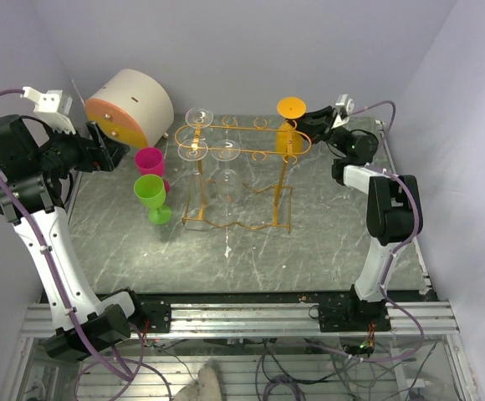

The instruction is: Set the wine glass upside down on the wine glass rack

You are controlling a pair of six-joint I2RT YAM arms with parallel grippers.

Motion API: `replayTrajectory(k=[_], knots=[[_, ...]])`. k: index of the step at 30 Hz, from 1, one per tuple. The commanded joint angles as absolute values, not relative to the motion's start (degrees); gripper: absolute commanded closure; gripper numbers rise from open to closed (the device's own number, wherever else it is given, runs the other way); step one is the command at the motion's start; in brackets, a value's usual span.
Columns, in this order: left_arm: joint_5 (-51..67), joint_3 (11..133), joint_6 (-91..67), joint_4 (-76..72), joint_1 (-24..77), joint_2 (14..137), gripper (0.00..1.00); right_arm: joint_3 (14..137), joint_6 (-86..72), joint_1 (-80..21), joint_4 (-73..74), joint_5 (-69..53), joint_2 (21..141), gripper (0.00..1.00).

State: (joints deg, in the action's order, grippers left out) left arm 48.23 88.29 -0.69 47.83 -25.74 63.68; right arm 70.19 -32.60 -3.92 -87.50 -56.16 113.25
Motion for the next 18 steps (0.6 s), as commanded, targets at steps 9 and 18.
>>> replayTrajectory(k=[9,18], knots=[[50.0,87.3,-1.6,45.8,-26.4,63.5,0.02,64.5,-34.1,-4.1,-99.1,-57.3,108.5,1.0],[50.5,87.2,-1.6,45.9,-26.5,63.5,0.03,63.9,-35.0,-3.8,-101.2,-52.8,107.4,1.0]])
